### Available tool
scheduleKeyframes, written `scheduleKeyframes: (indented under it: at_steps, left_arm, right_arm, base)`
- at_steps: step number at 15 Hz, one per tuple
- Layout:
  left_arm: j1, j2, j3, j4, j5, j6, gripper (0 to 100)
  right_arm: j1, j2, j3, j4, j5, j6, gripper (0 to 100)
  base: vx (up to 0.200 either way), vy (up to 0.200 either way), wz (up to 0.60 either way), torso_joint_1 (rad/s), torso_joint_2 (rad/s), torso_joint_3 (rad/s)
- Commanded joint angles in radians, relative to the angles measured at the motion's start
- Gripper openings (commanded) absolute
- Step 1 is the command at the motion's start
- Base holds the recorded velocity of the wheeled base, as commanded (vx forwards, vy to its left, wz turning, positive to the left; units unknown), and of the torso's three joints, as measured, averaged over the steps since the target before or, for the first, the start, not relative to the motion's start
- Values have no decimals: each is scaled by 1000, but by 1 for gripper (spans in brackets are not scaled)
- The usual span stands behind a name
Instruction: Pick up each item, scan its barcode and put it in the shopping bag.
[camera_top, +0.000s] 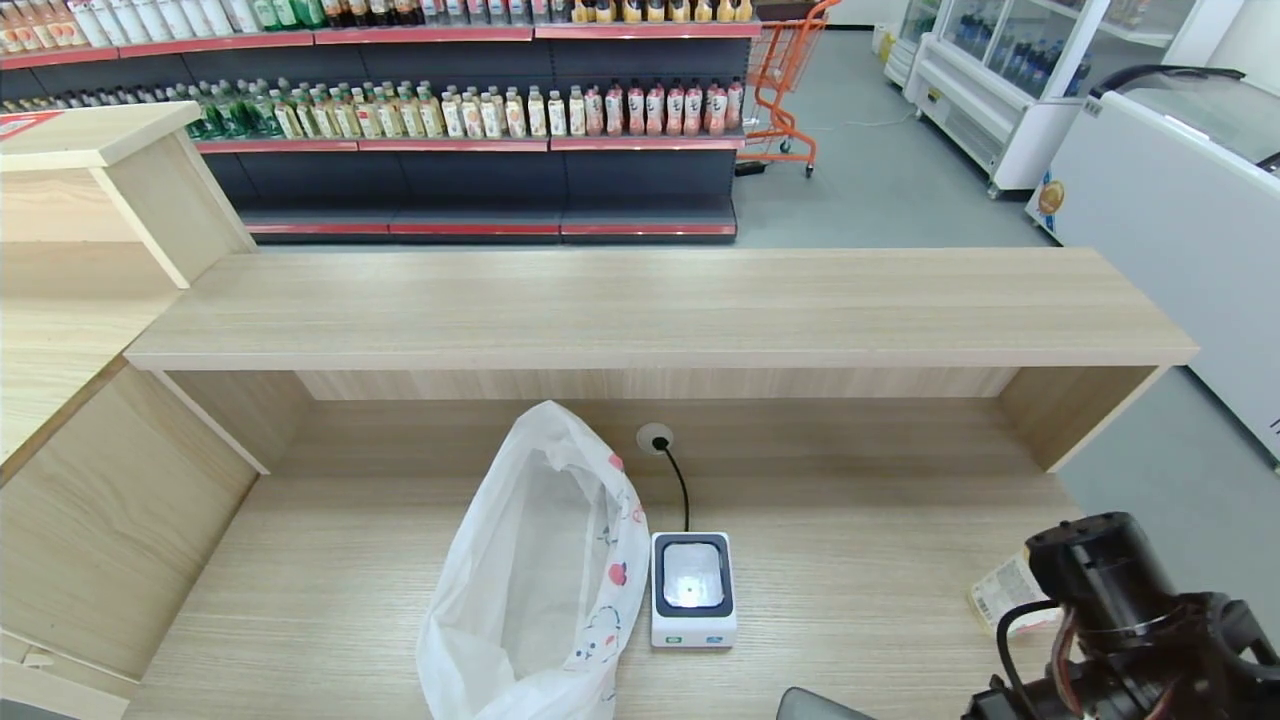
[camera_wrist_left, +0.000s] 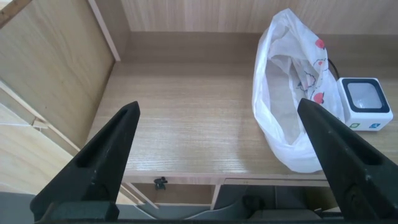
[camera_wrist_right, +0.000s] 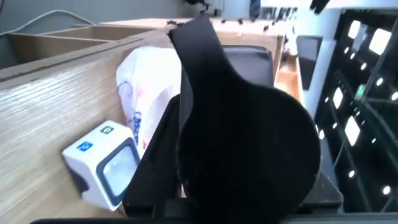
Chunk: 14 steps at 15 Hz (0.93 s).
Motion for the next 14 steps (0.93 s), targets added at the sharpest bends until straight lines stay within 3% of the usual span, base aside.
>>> scheduleKeyframes:
  at_steps: [1, 5, 14]
  left_arm:
    - [0, 0, 0, 0, 0, 0, 100]
    - [0, 0, 0, 0, 0, 0, 100]
    - [-1, 0, 0, 0, 0, 0, 100]
  right_arm:
    - [39, 112, -37, 3, 7, -35, 0]
    - [106, 212, -152, 6, 8, -78, 0]
    - [123, 252, -257, 11, 37, -70, 0]
  base:
    - [0, 0, 0, 0, 0, 0]
    - [0, 0, 0, 0, 0, 0]
    - [0, 0, 0, 0, 0, 0]
